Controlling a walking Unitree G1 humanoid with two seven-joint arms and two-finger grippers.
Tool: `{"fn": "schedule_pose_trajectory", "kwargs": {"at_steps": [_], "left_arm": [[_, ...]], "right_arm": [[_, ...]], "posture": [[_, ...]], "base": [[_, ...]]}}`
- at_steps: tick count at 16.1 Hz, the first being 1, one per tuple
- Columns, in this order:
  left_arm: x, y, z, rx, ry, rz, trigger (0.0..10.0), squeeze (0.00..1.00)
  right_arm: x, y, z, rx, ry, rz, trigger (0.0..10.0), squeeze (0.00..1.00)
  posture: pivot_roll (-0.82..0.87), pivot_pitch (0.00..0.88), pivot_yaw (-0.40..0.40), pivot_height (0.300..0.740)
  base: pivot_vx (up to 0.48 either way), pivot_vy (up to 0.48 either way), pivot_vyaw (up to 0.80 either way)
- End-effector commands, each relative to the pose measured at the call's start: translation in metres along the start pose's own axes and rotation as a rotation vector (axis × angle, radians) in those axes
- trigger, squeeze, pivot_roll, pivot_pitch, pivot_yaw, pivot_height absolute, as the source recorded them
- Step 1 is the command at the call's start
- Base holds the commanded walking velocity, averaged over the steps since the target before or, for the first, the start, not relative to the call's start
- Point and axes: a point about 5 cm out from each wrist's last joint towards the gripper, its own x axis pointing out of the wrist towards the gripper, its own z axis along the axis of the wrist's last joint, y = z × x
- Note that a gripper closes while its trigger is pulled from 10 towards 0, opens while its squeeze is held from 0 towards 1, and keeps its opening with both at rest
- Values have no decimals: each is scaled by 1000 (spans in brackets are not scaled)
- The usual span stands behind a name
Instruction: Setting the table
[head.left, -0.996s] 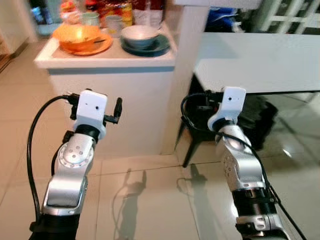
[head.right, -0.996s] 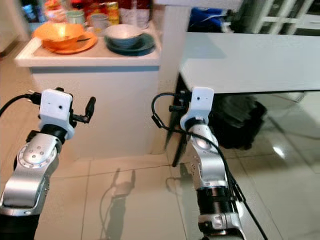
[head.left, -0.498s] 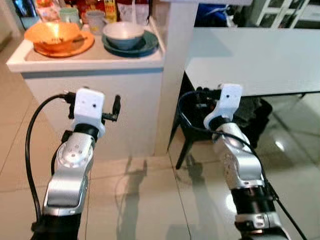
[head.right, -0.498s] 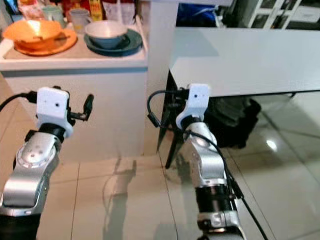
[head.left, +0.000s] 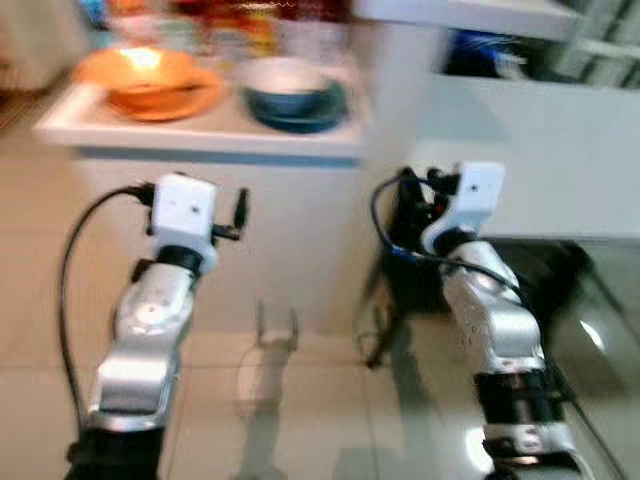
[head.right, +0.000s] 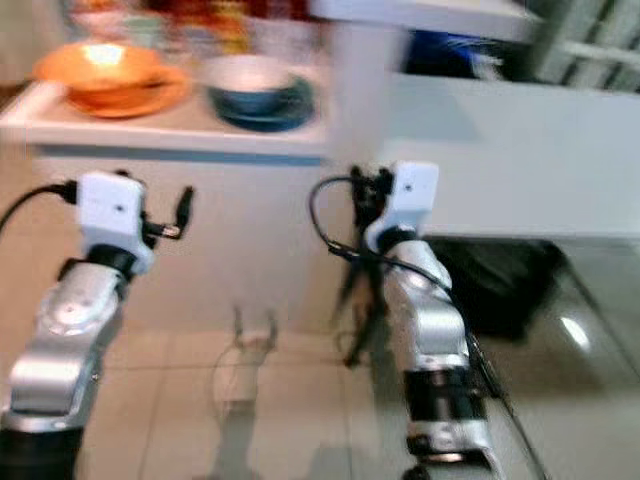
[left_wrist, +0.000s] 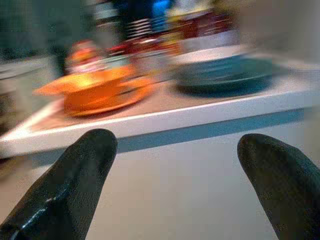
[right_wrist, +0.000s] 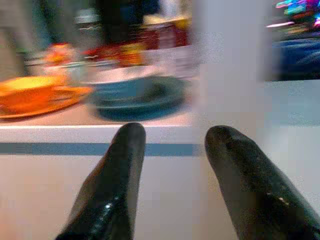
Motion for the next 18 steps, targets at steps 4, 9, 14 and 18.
{"fn": "schedule_pose_trajectory", "kwargs": {"at_steps": [4, 9, 14, 18], "left_arm": [[2, -4, 3, 2, -6, -17, 10000, 1000], [2, -7, 6, 19, -20, -47, 10000, 1000], [4, -18, 9, 24, -37, -103, 10000, 1000], [2, -26, 10, 28, -43, -156, 10000, 1000]], "right_arm": [[0, -2, 18, -14, -77, 32, 10000, 1000], [-3, -17, 41, -35, -159, -47, 10000, 1000], [-5, -33, 64, -109, -189, -98, 10000, 1000], [-10, -52, 61, -163, -137, -152, 10000, 1000]], "posture": [[66, 0, -74, 740], [66, 0, -76, 740], [46, 0, -72, 740], [44, 0, -78, 740]], "base": [[339, 0, 150], [337, 0, 390], [322, 0, 0], [315, 0, 0]]}}
